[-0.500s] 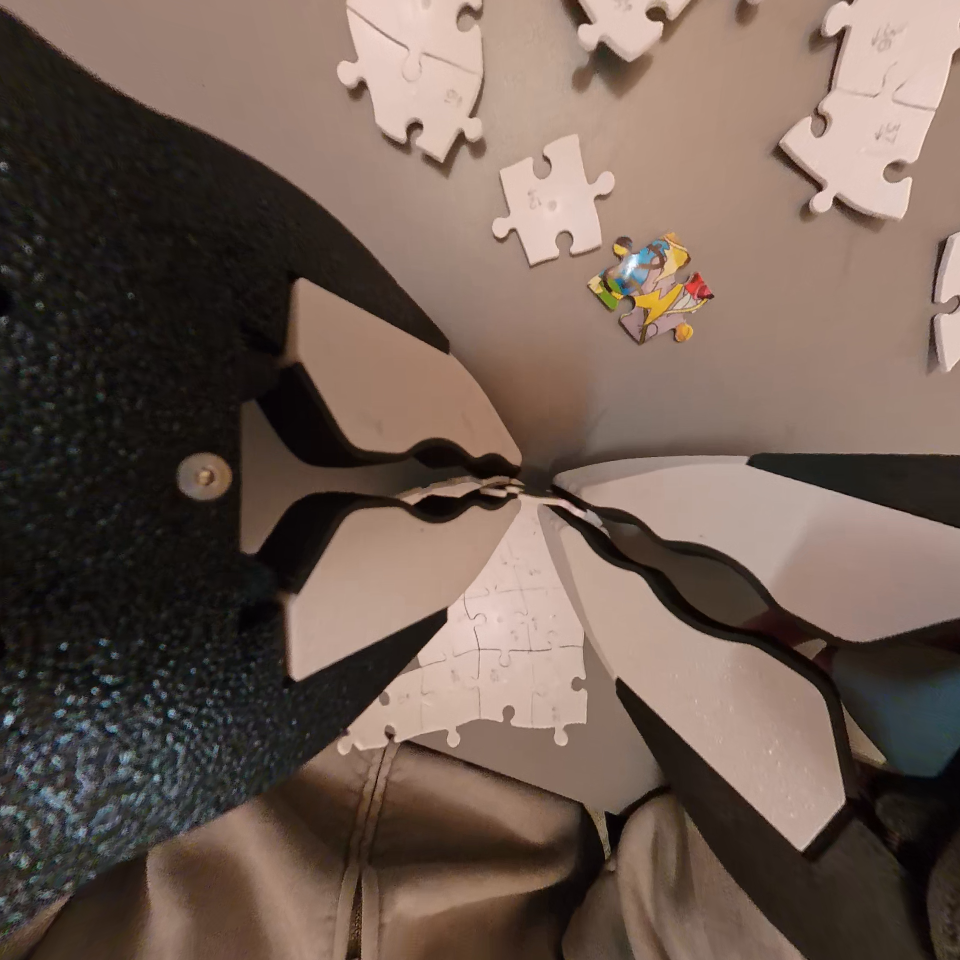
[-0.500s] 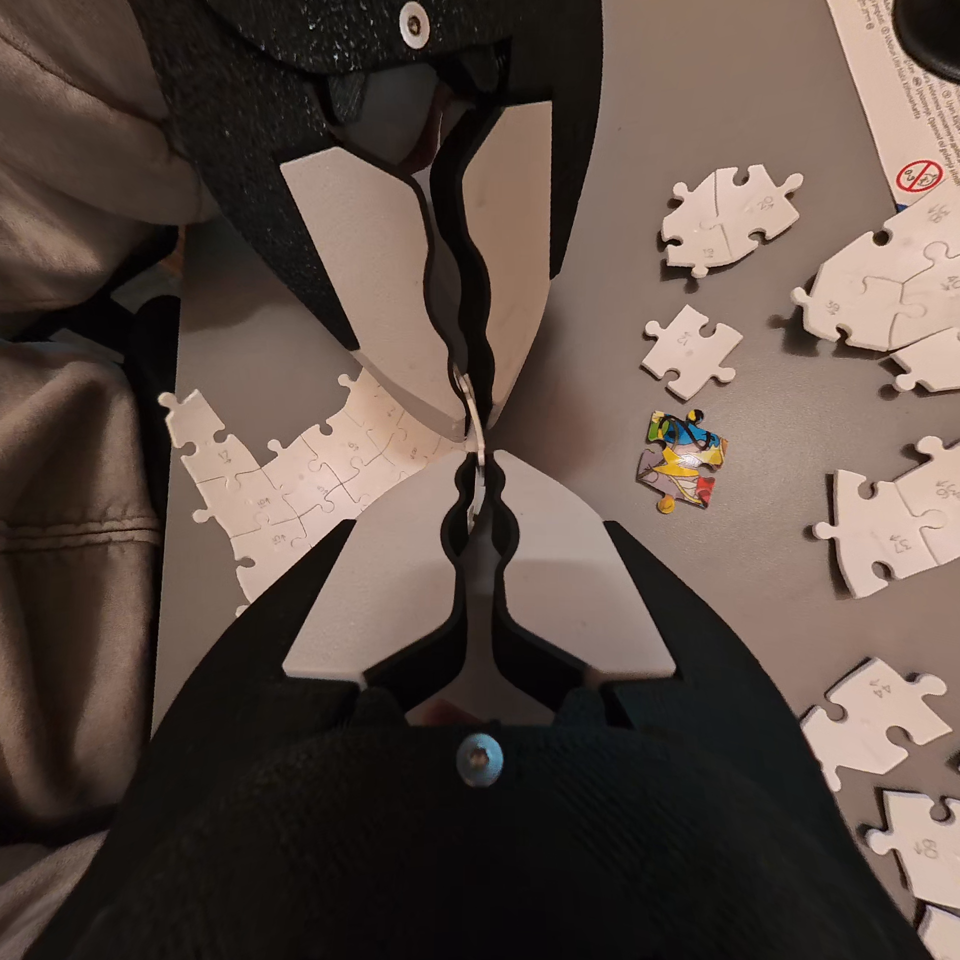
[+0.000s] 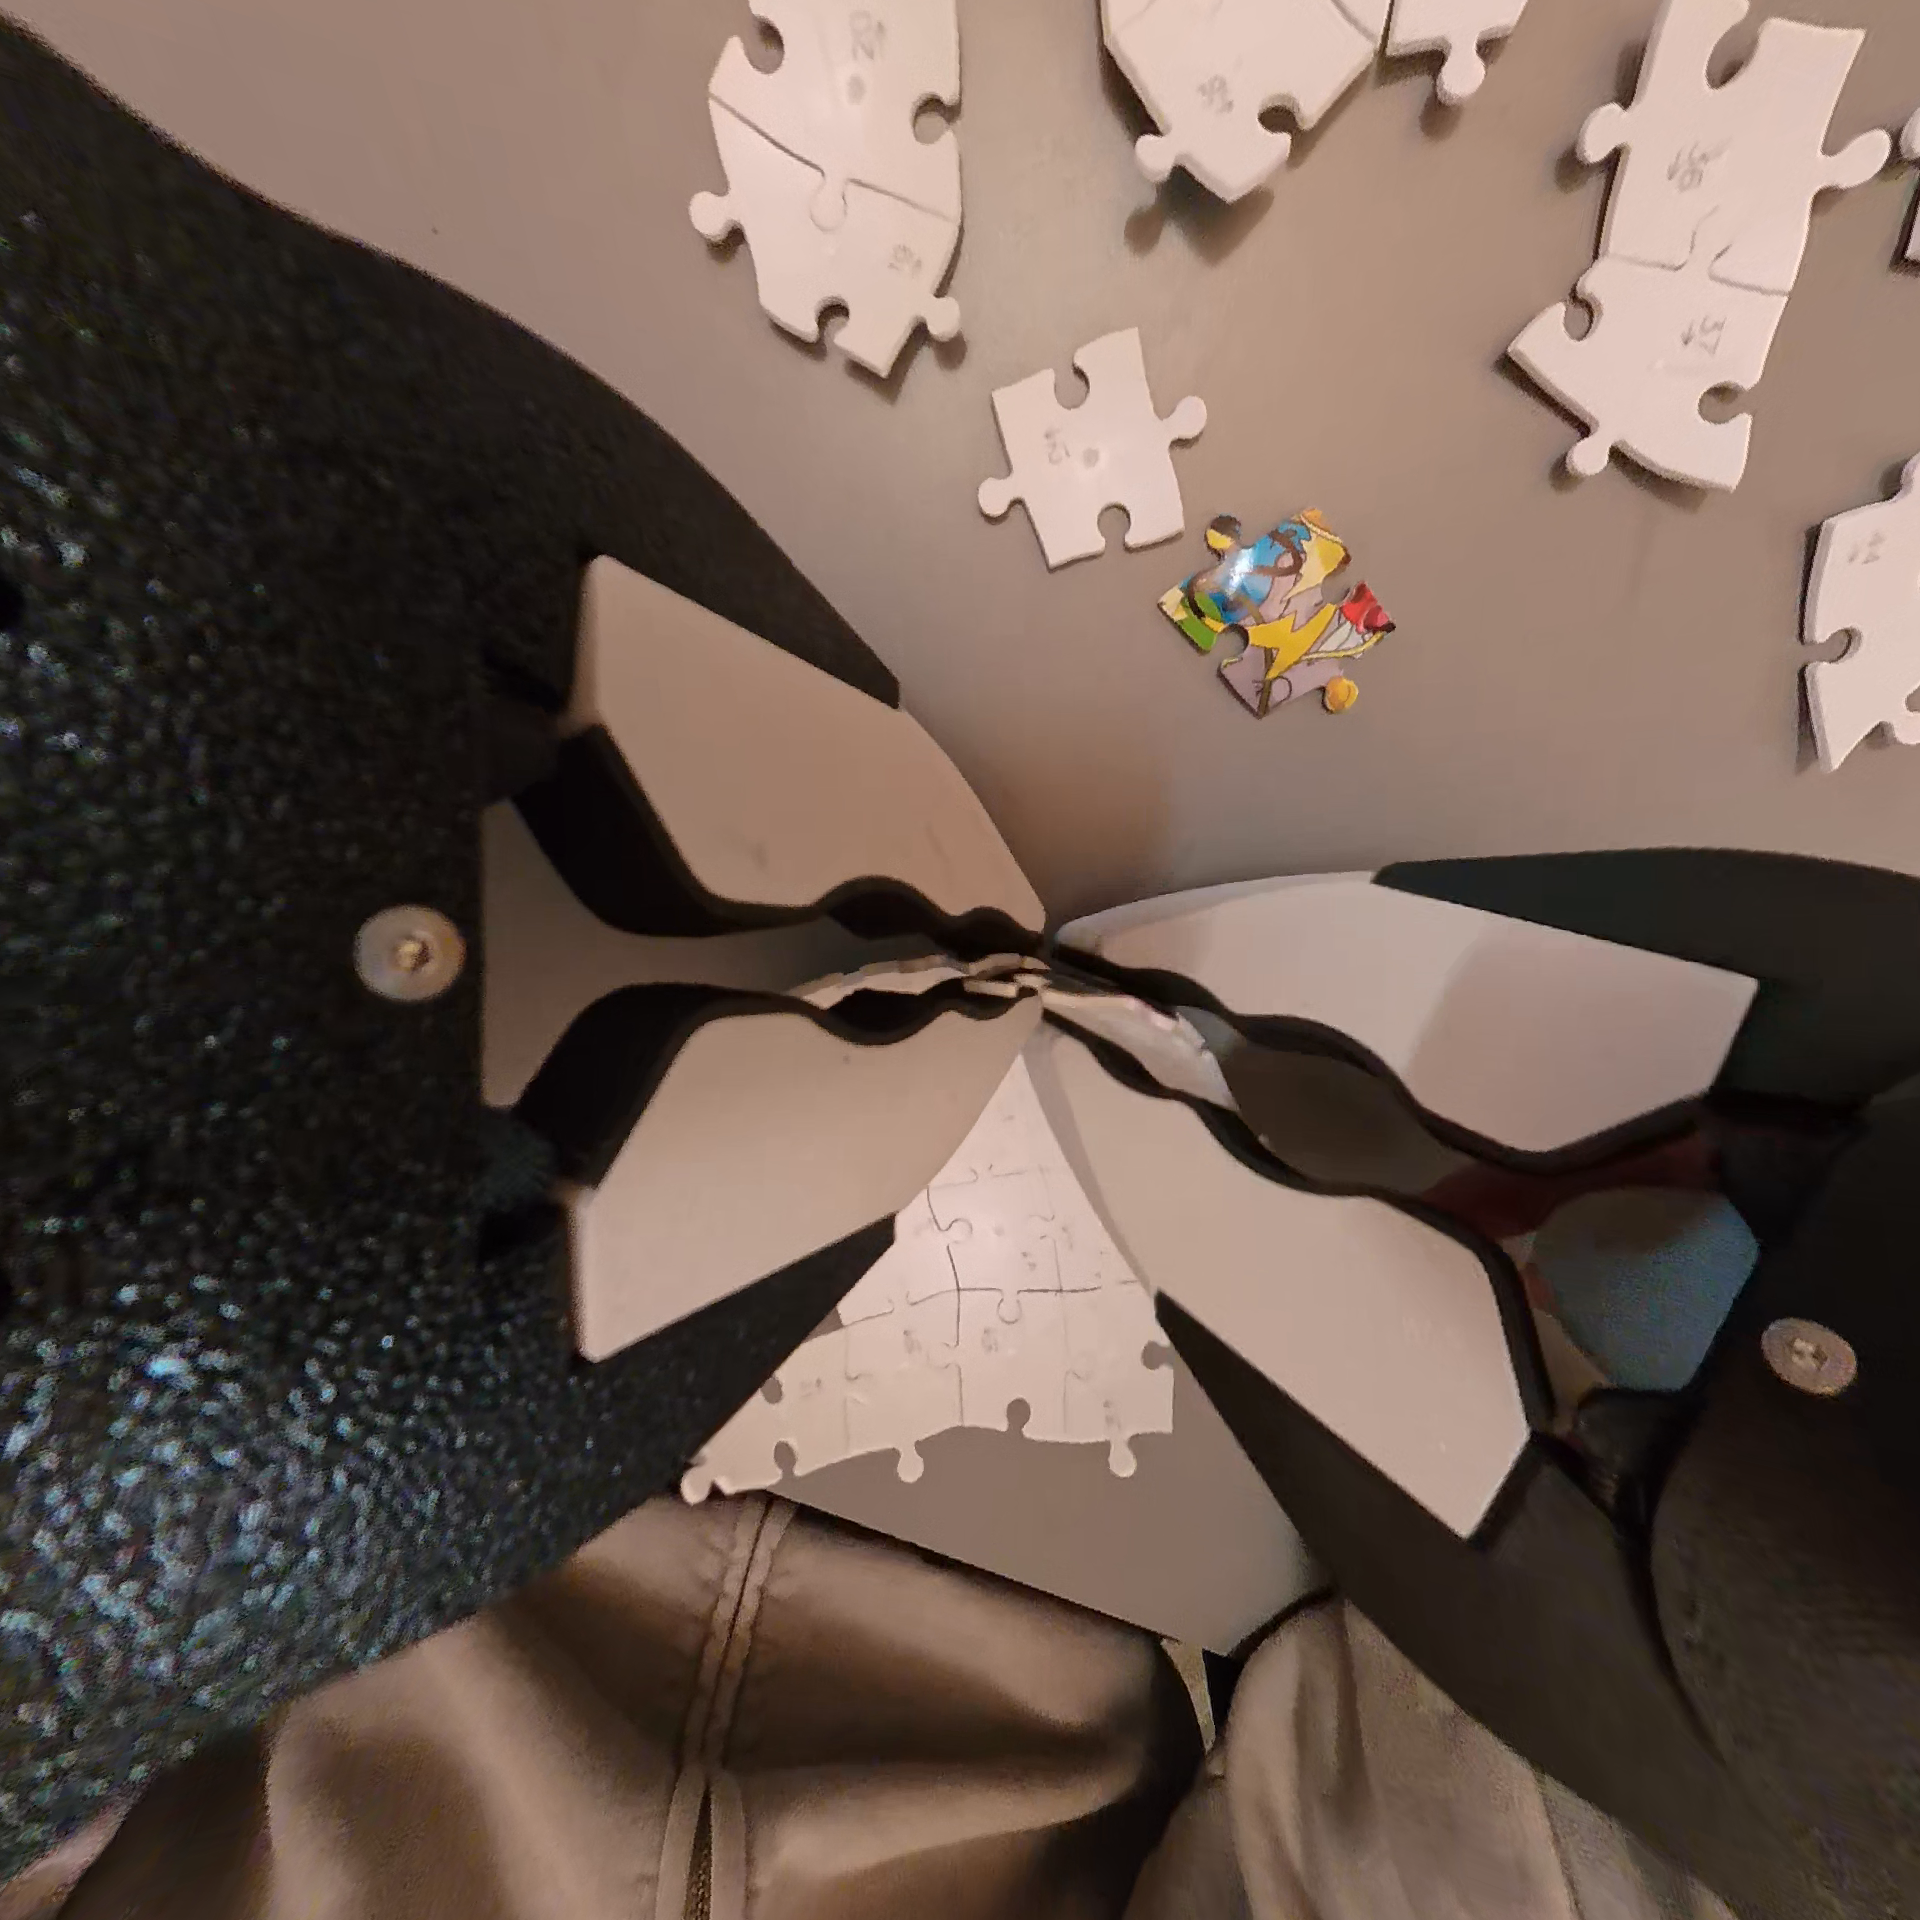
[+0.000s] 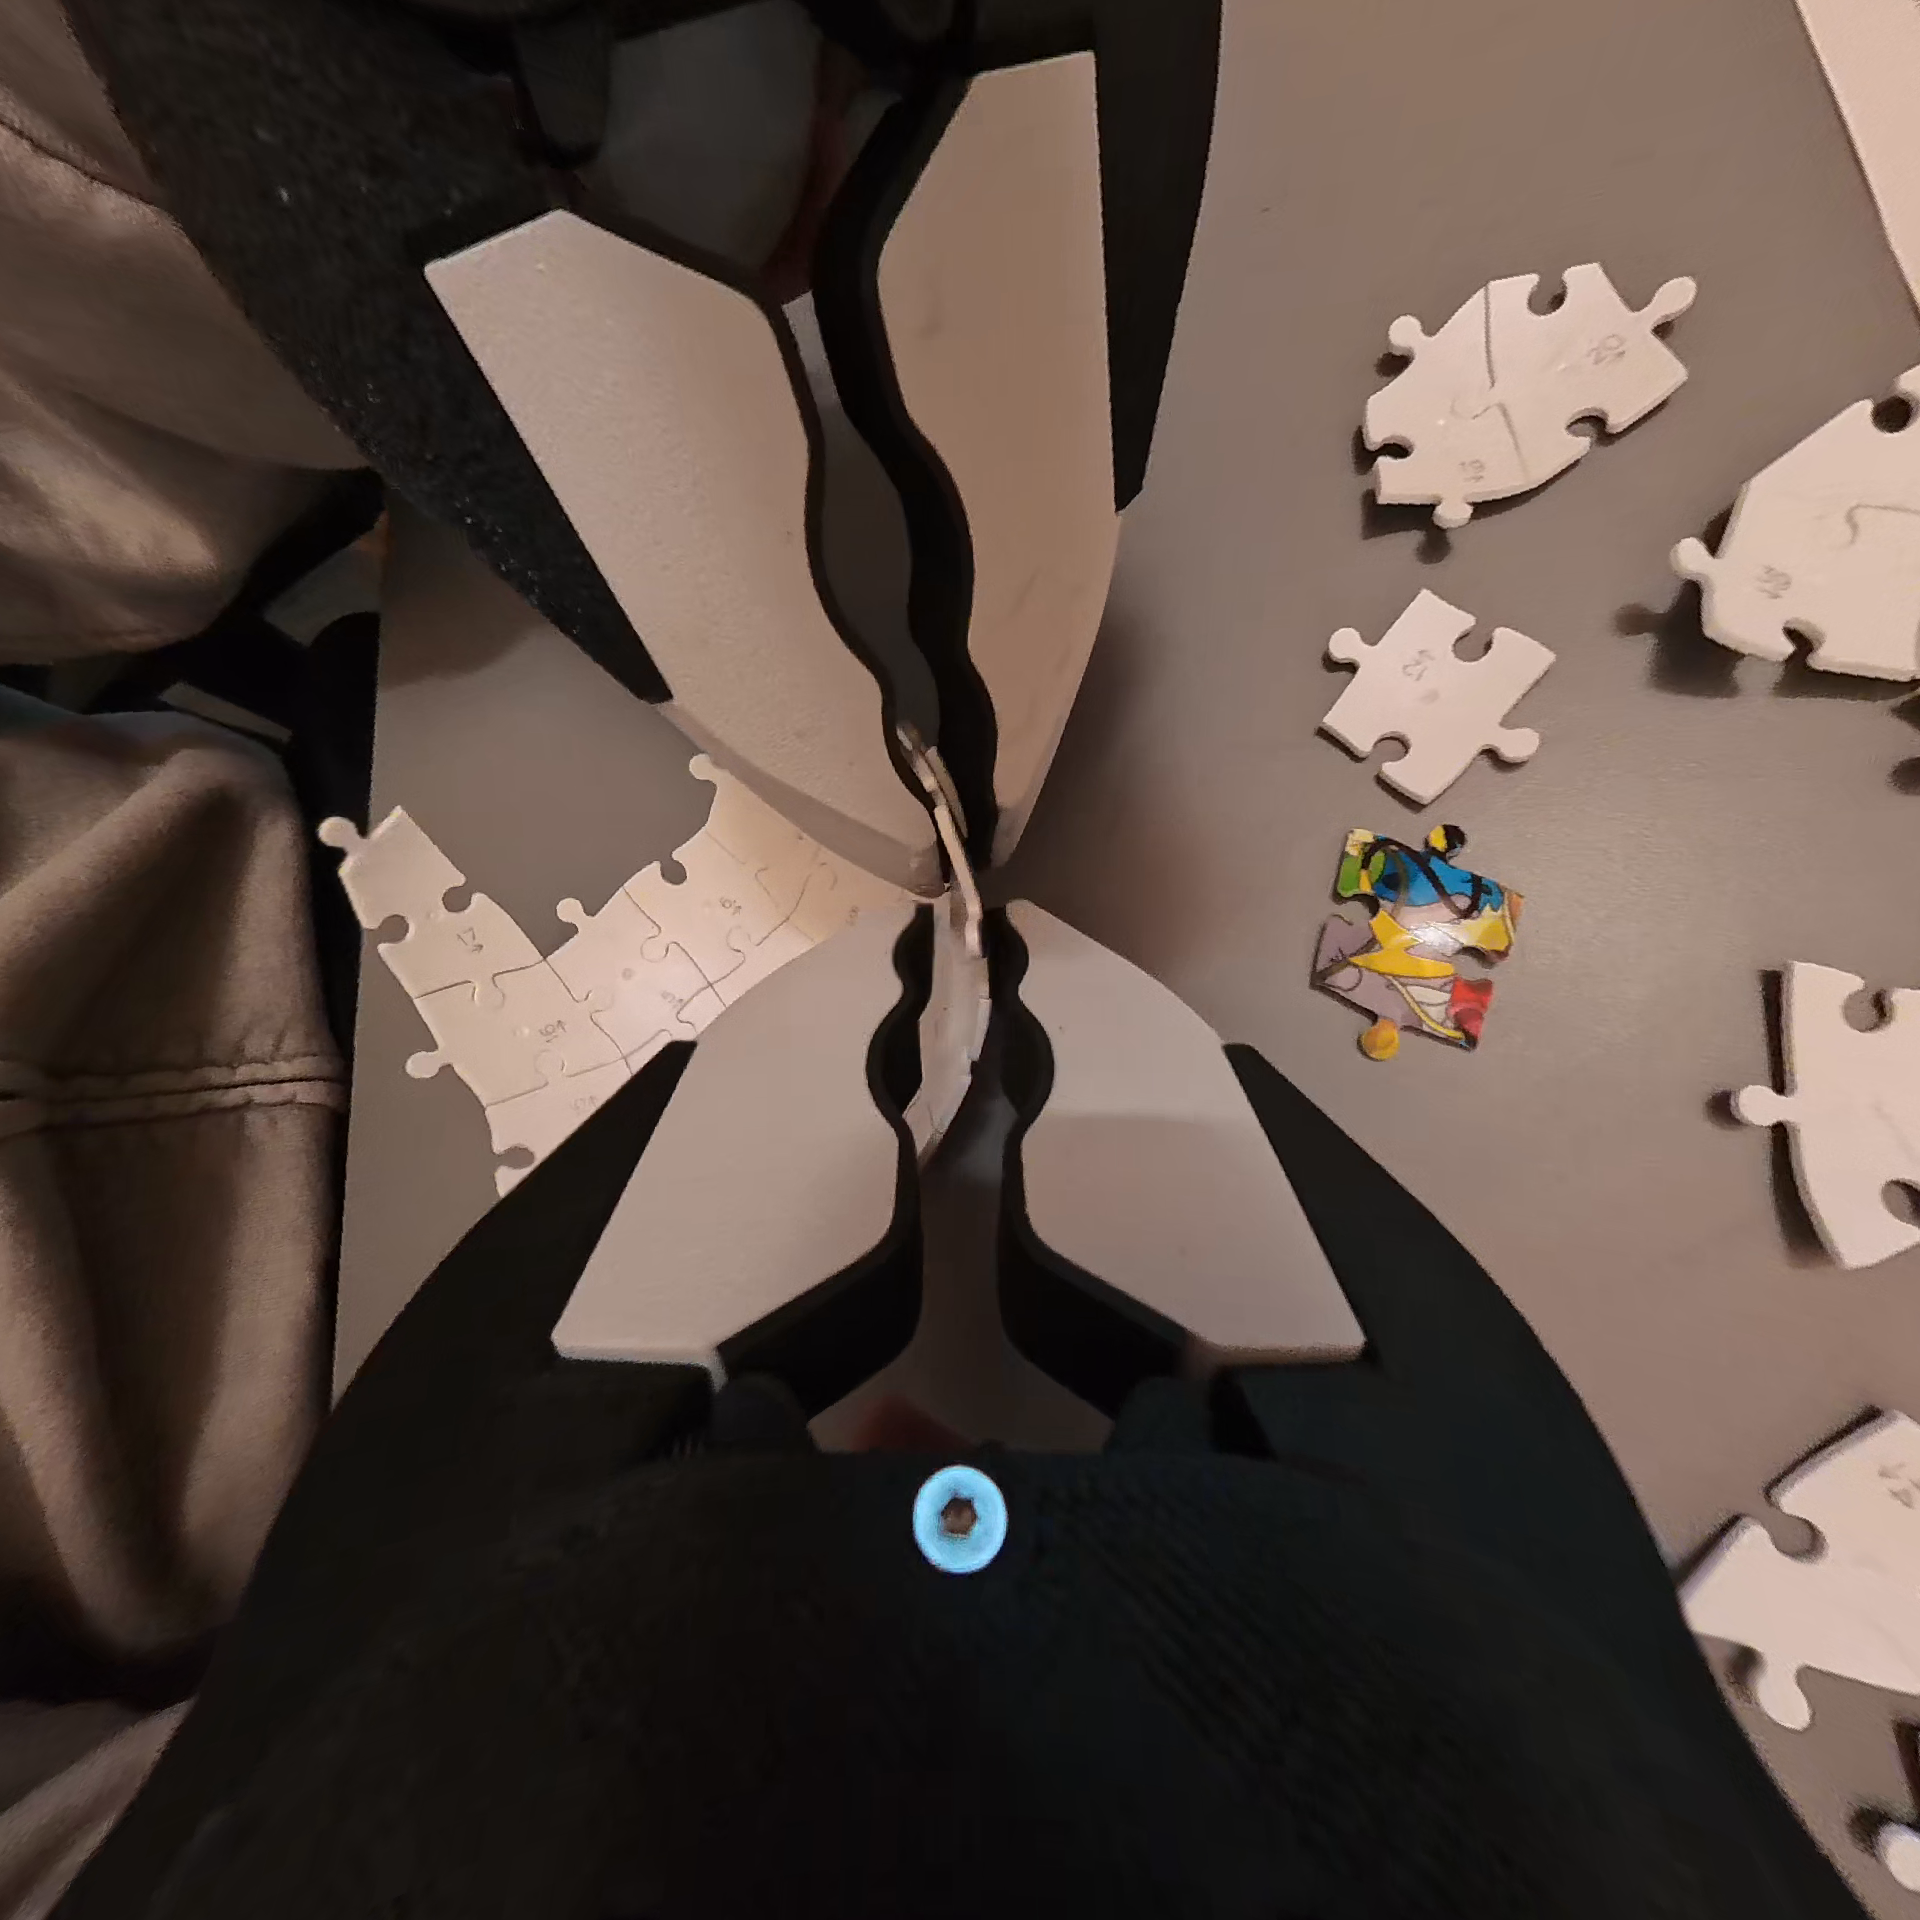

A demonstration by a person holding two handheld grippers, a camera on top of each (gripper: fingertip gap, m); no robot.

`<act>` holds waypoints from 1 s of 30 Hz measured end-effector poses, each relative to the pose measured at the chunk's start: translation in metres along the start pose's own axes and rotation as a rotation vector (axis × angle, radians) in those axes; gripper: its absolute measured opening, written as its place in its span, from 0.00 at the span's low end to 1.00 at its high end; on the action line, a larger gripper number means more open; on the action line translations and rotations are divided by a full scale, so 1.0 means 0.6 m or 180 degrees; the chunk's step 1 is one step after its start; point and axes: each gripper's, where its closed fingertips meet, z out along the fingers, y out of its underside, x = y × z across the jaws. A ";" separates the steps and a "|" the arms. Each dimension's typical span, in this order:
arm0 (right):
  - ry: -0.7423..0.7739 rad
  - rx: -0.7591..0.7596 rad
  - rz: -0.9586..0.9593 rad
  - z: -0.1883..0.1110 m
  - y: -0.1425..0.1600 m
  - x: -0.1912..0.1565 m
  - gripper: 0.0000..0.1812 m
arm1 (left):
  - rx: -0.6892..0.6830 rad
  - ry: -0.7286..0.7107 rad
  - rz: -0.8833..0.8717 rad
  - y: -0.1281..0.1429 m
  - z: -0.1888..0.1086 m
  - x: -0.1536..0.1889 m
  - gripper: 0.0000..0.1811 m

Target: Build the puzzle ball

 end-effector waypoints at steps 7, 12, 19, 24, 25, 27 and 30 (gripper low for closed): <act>-0.0061 0.0010 0.0065 0.001 0.001 0.000 0.03 | -0.0010 0.0017 0.0009 0.001 0.000 0.002 0.02; -0.0095 0.0118 0.0090 -0.003 -0.006 0.000 0.02 | 0.0085 -0.0006 -0.0054 -0.003 -0.012 -0.001 0.11; -0.0054 0.0123 0.0148 -0.005 -0.006 0.006 0.02 | 0.0281 -0.0052 -0.0131 -0.009 -0.055 -0.003 0.11; 0.0005 0.0148 0.0148 -0.007 -0.008 0.009 0.02 | 0.0073 -0.0004 -0.0070 0.003 -0.034 0.001 0.08; 0.0009 0.0151 0.0156 -0.008 -0.008 0.010 0.02 | 0.0063 -0.0014 -0.0052 0.003 -0.030 0.000 0.06; 0.0014 0.0147 0.0189 -0.008 -0.006 0.011 0.02 | 0.0068 -0.0090 -0.0051 0.000 -0.026 -0.007 0.01; 0.0013 0.0155 0.0199 -0.010 -0.006 0.012 0.02 | 0.0081 -0.0106 -0.0045 -0.001 -0.025 -0.009 0.01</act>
